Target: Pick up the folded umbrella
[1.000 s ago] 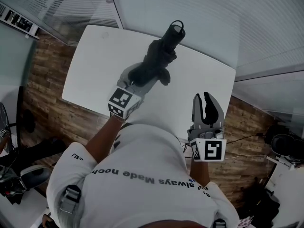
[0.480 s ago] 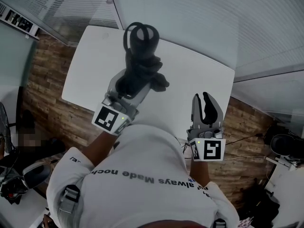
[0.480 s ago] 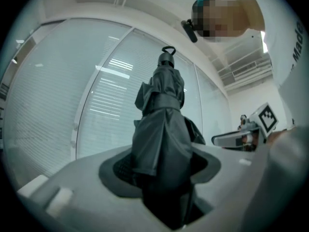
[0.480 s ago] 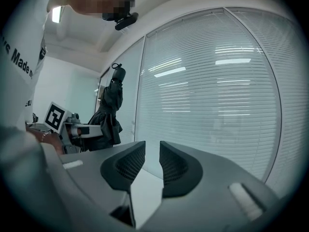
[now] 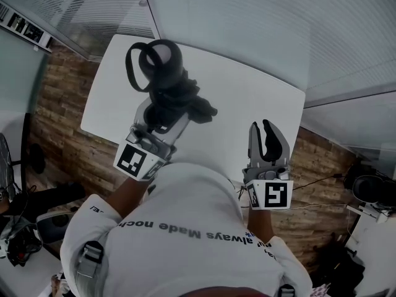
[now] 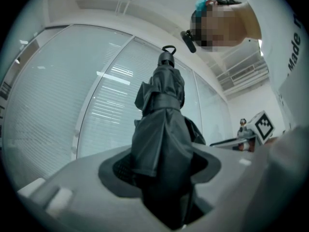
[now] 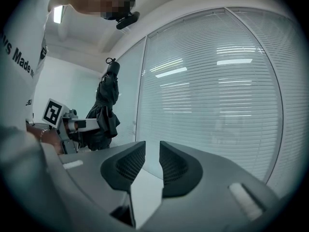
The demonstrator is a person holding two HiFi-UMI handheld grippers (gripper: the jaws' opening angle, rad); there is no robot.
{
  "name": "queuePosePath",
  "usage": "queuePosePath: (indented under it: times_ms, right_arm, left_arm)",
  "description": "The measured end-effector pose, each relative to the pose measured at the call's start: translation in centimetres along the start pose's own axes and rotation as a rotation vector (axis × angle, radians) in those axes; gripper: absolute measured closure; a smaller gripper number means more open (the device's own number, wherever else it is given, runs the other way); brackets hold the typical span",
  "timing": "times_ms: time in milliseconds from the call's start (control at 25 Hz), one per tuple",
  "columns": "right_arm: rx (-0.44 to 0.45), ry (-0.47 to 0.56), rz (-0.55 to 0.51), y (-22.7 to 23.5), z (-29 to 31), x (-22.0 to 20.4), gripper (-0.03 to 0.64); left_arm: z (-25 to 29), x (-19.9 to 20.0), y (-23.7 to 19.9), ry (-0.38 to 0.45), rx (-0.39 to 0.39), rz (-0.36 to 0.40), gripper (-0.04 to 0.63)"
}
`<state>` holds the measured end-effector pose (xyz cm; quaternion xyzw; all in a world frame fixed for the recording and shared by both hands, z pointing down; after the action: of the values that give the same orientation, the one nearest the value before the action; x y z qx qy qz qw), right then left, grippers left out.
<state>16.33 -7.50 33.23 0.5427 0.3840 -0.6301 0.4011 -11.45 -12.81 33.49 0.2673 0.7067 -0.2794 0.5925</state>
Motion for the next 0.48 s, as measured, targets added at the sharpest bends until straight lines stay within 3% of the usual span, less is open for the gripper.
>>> queuePosePath:
  times_ms: [480]
  right_arm:
    - [-0.016, 0.006, -0.014, 0.04, -0.34, 0.24, 0.541]
  left_arm:
    - [0.03, -0.05, -0.09, -0.012, -0.006, -0.013, 0.345]
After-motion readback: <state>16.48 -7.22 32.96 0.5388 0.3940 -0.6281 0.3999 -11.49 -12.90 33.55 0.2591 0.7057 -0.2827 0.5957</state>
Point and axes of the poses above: the fingertips, and each gripper's own axes: z forward along the fingers, y to its right, x out of its top, the point moved 10 cm from there along -z, backward along the fingers, and after that the axes turned 2 degrees about -x, right-handed, at the moved point
